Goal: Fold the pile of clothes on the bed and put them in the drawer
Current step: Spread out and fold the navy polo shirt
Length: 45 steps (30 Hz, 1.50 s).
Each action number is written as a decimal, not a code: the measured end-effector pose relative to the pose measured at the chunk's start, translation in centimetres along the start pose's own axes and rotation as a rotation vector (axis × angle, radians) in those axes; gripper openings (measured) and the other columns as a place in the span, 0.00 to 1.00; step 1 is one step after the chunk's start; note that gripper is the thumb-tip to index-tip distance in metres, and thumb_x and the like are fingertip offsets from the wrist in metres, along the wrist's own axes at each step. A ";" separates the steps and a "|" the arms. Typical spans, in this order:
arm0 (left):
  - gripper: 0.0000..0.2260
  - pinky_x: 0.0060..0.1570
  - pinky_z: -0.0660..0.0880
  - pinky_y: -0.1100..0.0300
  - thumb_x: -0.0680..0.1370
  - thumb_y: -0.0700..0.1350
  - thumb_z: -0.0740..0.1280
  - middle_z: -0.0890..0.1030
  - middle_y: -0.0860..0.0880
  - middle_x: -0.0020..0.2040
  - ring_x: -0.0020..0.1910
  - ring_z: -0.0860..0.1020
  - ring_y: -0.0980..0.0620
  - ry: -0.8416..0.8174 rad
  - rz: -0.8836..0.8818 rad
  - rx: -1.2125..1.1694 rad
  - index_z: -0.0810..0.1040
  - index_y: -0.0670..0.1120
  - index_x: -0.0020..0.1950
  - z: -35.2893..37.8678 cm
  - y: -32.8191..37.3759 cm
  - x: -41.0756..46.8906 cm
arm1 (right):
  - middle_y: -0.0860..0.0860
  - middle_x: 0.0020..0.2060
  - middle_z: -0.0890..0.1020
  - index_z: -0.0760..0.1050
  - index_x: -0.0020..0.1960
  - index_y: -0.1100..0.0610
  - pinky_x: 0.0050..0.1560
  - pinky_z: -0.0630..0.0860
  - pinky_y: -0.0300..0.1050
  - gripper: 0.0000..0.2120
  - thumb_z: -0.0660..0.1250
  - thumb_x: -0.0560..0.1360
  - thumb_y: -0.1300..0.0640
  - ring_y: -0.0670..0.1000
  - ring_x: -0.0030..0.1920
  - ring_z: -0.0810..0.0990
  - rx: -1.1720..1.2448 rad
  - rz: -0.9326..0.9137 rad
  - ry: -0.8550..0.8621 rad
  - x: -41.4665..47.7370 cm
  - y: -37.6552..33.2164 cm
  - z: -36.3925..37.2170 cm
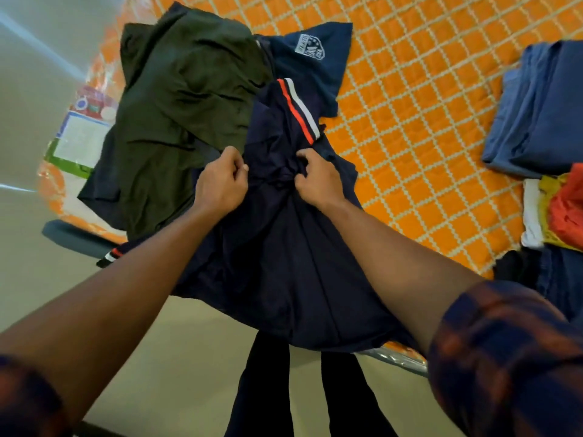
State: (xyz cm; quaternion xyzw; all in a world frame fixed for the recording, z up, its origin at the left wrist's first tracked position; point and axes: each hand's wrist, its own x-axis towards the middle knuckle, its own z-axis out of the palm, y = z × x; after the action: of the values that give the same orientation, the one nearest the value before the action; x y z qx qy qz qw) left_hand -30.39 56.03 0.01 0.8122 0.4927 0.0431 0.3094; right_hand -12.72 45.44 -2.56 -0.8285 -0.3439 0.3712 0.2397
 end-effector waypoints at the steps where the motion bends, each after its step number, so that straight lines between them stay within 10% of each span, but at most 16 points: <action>1: 0.07 0.44 0.73 0.49 0.81 0.48 0.64 0.75 0.49 0.47 0.45 0.77 0.43 0.030 -0.021 -0.026 0.72 0.45 0.53 -0.5 -0.7 -0.1 | 0.41 0.36 0.74 0.73 0.68 0.51 0.41 0.73 0.46 0.19 0.65 0.78 0.59 0.45 0.39 0.77 0.003 -0.019 0.023 0.3 -0.1 0.1; 4: 0.21 0.51 0.74 0.49 0.78 0.54 0.70 0.72 0.48 0.62 0.53 0.76 0.47 -0.115 -0.064 0.014 0.68 0.47 0.65 -1.5 -2.6 -0.8 | 0.39 0.39 0.77 0.79 0.57 0.52 0.43 0.70 0.39 0.08 0.65 0.80 0.59 0.39 0.38 0.75 0.069 -0.036 0.152 0.2 0.3 -0.3; 7: 0.17 0.52 0.76 0.49 0.77 0.55 0.71 0.79 0.48 0.57 0.56 0.78 0.45 -0.176 -0.050 0.124 0.73 0.49 0.61 -2.2 -4.4 -1.4 | 0.46 0.45 0.85 0.82 0.50 0.52 0.46 0.72 0.42 0.10 0.64 0.77 0.61 0.47 0.45 0.81 0.052 -0.046 0.354 0.5 1.1 -0.9; 13: 0.06 0.42 0.70 0.51 0.77 0.47 0.67 0.78 0.46 0.41 0.44 0.77 0.42 0.287 -0.261 -0.183 0.73 0.46 0.47 -5.8 -7.9 -2.7 | 0.53 0.56 0.85 0.85 0.55 0.53 0.53 0.71 0.42 0.19 0.57 0.76 0.63 0.57 0.57 0.81 0.112 0.297 0.703 2.6 3.2 -5.7; 18: 0.05 0.49 0.70 0.49 0.77 0.48 0.65 0.76 0.49 0.39 0.46 0.75 0.45 0.351 -0.363 -0.131 0.74 0.48 0.44 -8.5 -9.5 -2.8 | 0.55 0.72 0.73 0.72 0.74 0.55 0.68 0.68 0.54 0.21 0.61 0.81 0.58 0.61 0.70 0.70 -0.049 0.358 0.527 1.5 2.5 -4.6; 23: 0.17 0.39 0.68 0.49 0.78 0.57 0.62 0.74 0.52 0.34 0.37 0.72 0.52 0.116 -0.282 -0.388 0.71 0.43 0.39 -8.1 -7.3 -3.3 | 0.49 0.40 0.83 0.81 0.47 0.51 0.48 0.79 0.54 0.03 0.70 0.76 0.52 0.48 0.40 0.80 0.199 -0.054 0.384 -5.6 -4.7 3.3; 26: 0.18 0.40 0.69 0.53 0.78 0.54 0.63 0.76 0.47 0.37 0.37 0.73 0.51 0.045 -0.322 -0.615 0.75 0.39 0.42 -7.0 -3.5 -4.5 | 0.45 0.40 0.84 0.81 0.55 0.50 0.43 0.81 0.44 0.13 0.77 0.73 0.50 0.41 0.39 0.82 0.427 -0.124 0.081 -12.6 -9.0 7.8; 30: 0.11 0.29 0.74 0.63 0.85 0.45 0.59 0.81 0.50 0.36 0.28 0.78 0.55 -0.237 -0.582 -1.122 0.76 0.46 0.46 -7.6 2.1 -5.4 | 0.36 0.56 0.81 0.72 0.63 0.39 0.54 0.76 0.35 0.24 0.78 0.72 0.52 0.37 0.57 0.80 0.739 0.066 0.110 -16.7 -11.5 11.2; 34: 0.07 0.32 0.80 0.61 0.85 0.42 0.57 0.82 0.49 0.43 0.35 0.81 0.55 -0.183 -0.519 -1.387 0.75 0.46 0.53 -9.0 3.7 -4.7 | 0.50 0.55 0.84 0.79 0.63 0.60 0.53 0.79 0.42 0.16 0.68 0.76 0.68 0.55 0.60 0.82 1.265 0.437 0.330 -12.6 -11.9 9.4; 40: 0.16 0.46 0.75 0.58 0.75 0.32 0.62 0.80 0.52 0.50 0.46 0.79 0.56 0.016 -0.157 -0.951 0.82 0.48 0.55 -10.8 1.6 -0.8 | 0.52 0.38 0.84 0.82 0.42 0.59 0.44 0.77 0.43 0.08 0.67 0.75 0.67 0.50 0.41 0.83 0.846 0.090 -0.076 -11.8 -9.5 1.3; 45: 0.40 0.57 0.78 0.60 0.66 0.35 0.70 0.76 0.49 0.64 0.62 0.78 0.56 -0.412 0.228 -0.326 0.65 0.49 0.78 -6.5 0.4 0.7 | 0.53 0.47 0.87 0.82 0.53 0.59 0.50 0.80 0.46 0.06 0.67 0.80 0.61 0.53 0.48 0.86 0.738 0.103 -0.308 -10.8 -5.6 -4.1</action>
State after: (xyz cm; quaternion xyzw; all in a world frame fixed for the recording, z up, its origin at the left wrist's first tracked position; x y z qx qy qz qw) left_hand -32.17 59.45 5.25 0.7935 0.3112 -0.0097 0.5228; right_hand -16.97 40.46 8.46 -0.6376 -0.1775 0.6013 0.4476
